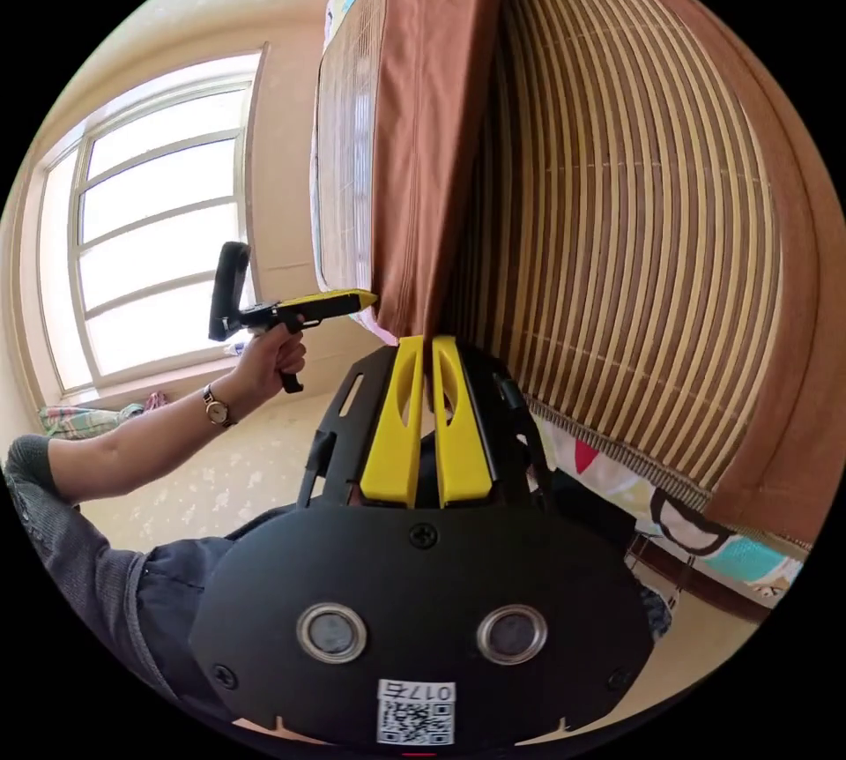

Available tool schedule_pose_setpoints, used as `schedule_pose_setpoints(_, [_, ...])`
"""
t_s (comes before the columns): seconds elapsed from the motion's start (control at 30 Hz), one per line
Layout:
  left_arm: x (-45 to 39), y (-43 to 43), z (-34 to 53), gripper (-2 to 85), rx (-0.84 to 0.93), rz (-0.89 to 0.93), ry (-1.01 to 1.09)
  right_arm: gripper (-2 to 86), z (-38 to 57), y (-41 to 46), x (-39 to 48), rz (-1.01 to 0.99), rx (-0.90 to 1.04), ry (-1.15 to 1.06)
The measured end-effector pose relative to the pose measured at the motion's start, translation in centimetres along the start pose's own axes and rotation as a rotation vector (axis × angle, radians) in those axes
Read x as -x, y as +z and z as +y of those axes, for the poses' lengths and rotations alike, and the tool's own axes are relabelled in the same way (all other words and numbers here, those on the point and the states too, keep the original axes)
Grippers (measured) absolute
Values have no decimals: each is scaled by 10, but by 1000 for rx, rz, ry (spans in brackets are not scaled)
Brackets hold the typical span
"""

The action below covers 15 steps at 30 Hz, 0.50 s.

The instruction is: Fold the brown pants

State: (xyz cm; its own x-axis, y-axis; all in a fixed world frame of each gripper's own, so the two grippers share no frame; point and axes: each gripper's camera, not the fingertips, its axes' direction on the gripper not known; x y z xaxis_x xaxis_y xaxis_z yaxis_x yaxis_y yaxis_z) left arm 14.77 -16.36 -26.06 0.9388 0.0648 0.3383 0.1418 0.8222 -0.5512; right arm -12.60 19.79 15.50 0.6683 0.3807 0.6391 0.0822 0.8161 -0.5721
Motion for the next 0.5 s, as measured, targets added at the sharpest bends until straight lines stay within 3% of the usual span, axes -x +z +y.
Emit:
schedule_pose_setpoints(0.13, [19,34,35,30,112,24,-83,30,23,21,-1,43,182,-36])
schedule_pose_setpoints(0.2, [27,35,53,44,83,-8,-161,33,35,1,-2,71,146,-71])
schedule_pose_setpoints(0.37, [-6,9,69,87,-134,40,-121,52,90,-137,-52,381,-239,115])
schedule_pose_setpoints(0.5, [-101,26,18,93,-134,207,139,89,121,-202,-103,506,-404,334])
